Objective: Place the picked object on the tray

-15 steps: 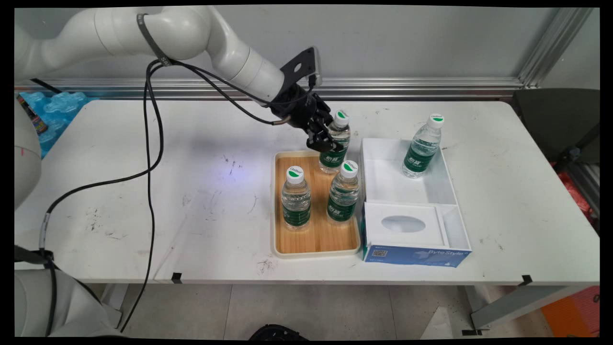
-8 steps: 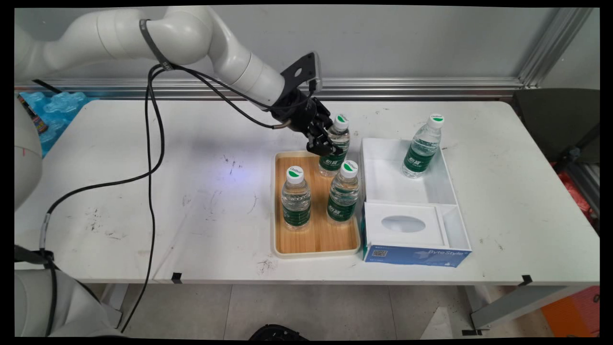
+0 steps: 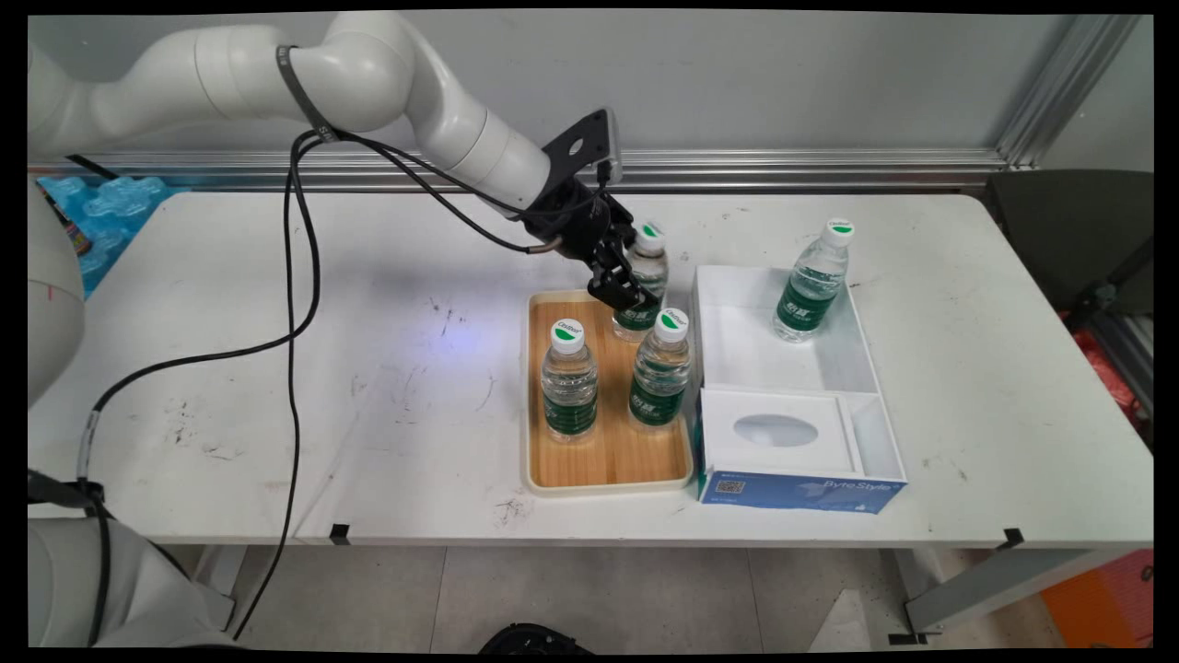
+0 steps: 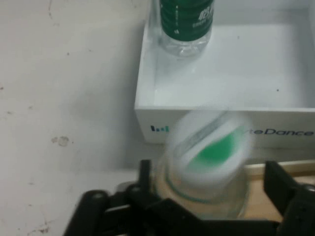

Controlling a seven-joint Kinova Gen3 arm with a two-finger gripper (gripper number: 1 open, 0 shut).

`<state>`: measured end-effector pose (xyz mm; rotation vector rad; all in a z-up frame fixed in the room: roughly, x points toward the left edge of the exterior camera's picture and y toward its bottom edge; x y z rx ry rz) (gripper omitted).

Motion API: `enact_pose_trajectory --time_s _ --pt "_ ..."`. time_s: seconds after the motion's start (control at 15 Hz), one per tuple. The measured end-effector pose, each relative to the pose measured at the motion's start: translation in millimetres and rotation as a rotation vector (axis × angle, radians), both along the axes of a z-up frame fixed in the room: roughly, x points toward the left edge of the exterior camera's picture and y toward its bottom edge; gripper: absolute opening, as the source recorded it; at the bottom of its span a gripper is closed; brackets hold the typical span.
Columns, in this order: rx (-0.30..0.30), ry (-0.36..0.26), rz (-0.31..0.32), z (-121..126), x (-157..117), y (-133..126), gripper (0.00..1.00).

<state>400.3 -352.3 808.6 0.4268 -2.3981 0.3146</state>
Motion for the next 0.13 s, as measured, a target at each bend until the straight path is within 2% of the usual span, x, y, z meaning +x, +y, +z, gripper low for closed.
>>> enact_pose_trajectory --time_s 0.13 --pt "0.003 -0.001 0.002 -0.8 0.3 0.2 1.00"
